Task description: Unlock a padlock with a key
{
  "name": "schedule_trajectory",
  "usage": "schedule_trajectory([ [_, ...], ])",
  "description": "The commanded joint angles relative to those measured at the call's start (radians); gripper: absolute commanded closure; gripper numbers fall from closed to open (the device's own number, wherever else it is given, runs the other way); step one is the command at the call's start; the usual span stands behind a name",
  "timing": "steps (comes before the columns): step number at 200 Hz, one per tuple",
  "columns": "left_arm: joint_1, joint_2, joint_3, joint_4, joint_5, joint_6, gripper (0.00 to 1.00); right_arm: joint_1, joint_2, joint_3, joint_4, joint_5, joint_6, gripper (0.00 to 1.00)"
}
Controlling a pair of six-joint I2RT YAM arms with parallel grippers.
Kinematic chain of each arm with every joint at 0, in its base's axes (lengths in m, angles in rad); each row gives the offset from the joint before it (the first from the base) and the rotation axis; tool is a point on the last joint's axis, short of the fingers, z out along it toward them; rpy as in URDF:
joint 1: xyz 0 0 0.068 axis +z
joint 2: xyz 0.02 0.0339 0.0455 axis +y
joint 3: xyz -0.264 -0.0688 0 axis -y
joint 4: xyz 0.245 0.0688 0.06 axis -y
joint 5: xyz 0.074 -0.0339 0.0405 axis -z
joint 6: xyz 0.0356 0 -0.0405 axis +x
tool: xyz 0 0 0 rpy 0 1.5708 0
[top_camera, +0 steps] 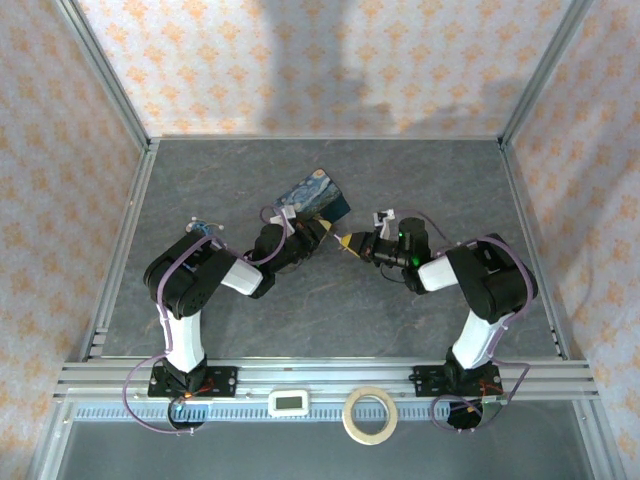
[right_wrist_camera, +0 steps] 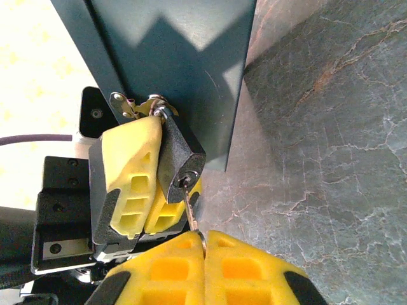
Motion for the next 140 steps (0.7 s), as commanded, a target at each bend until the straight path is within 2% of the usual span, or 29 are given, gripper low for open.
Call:
schedule_trajectory([
  [1, -0.009, 0.006, 0.002, 0.099, 0.019, -0.026, 1.0, 0.004, -0.001, 0.024, 0.06, -0.006, 0.009, 1.0],
  [96, -0.039, 0.0, 0.002, 0.145, 0.055, -0.038, 1.0, 0.003, 0.065, 0.078, 0.133, -0.022, 0.08, 1.0],
  [140, -0.048, 0.006, 0.002, 0.176, 0.083, -0.042, 1.0, -0.011, 0.118, 0.138, 0.116, -0.073, 0.111, 1.0],
])
